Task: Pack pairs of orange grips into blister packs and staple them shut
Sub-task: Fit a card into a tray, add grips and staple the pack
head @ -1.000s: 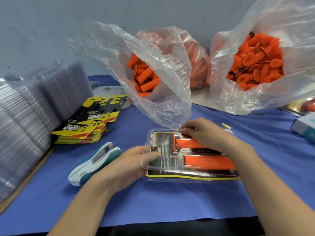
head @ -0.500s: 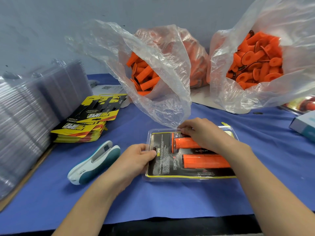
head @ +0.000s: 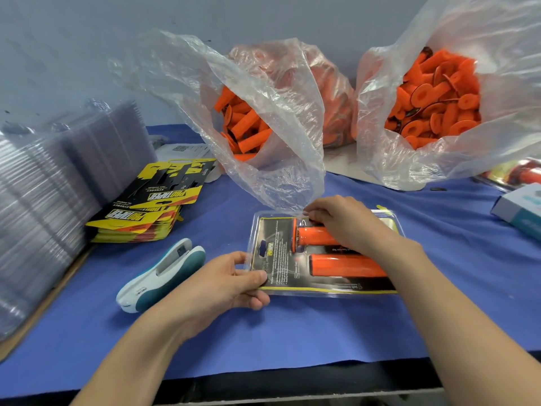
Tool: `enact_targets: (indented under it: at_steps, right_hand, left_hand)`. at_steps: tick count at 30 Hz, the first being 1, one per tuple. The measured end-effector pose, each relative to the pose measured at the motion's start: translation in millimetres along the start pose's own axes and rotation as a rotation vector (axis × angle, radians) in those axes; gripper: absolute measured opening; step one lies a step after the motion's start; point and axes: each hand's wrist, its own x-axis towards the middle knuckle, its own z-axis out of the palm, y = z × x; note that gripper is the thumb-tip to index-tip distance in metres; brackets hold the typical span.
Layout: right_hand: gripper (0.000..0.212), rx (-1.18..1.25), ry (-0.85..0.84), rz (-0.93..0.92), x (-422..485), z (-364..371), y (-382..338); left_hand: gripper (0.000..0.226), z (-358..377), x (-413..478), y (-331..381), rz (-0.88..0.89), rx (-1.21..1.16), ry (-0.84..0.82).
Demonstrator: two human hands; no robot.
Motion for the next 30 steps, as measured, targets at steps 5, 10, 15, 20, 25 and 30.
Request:
enact_targets:
  at_steps: [5,10,15,20,25,30]
  right_hand:
    - [0.028,-0.047,-0.001,-0.008,0.9,2.9,0.4]
    - [0.027,-0.039,-0.003,-0.003,4.8,4.2,3.7]
    - [0.027,-0.022,0.006,-0.016,6.8,4.8,4.1]
    - [0.027,-0.011,0.001,-0.012,7.3,5.0,5.1]
    - [0.027,0.095,-0.060,0.027,11.0,2.2,8.6]
    - [0.028,0.064,-0.030,0.000,6.0,-1.8,2.8]
  left_hand:
    - [0.038,7.1,-1.8,-2.4,0.058,0.192,0.124]
    - [0.035,14.4,-7.1,-18.0,0.846,1.156,0.413]
    - [0.030,28.5,-4.2,-28.4,0.956,1.312,0.090]
    - [0.022,33.5,-0.1,-24.8,1.051,1.405,0.179]
    - [0.031,38.6,0.2,-21.9,1.128,1.475,0.224]
    - [0.031,40.1,-2.1,-21.0,1.122,1.518,0.220]
